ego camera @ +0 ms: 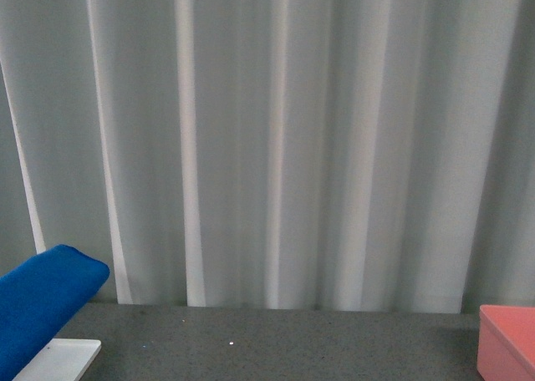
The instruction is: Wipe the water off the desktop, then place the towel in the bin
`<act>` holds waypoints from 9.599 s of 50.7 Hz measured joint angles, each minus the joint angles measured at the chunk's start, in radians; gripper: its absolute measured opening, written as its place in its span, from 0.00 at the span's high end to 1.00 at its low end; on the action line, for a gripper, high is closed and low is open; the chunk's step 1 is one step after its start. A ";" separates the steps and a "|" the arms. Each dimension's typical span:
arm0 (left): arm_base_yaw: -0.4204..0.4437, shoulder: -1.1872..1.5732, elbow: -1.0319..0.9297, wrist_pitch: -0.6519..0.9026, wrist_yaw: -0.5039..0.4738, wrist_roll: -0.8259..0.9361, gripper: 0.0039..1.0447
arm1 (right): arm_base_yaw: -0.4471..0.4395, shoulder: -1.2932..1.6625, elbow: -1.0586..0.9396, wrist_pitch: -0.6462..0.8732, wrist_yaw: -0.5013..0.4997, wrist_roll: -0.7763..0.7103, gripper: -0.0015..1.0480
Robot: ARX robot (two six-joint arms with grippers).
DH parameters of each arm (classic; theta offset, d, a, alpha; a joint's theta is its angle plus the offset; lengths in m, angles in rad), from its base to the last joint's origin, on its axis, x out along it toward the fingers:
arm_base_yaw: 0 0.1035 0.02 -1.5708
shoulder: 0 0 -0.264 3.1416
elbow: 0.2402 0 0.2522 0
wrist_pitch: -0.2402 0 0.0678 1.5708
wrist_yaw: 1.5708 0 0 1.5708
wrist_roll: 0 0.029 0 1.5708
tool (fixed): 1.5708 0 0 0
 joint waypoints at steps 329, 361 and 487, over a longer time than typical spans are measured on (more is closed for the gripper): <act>-0.509 0.840 0.381 0.471 0.358 -0.180 0.06 | 0.262 1.722 0.504 0.949 -0.627 0.214 0.96; -0.327 0.496 0.011 0.662 -0.233 0.037 0.90 | 0.235 1.695 0.505 0.914 -0.643 0.171 0.96; -0.049 -0.541 -0.139 -0.196 0.037 0.046 0.17 | 0.267 1.970 0.614 0.411 -0.422 -0.029 0.96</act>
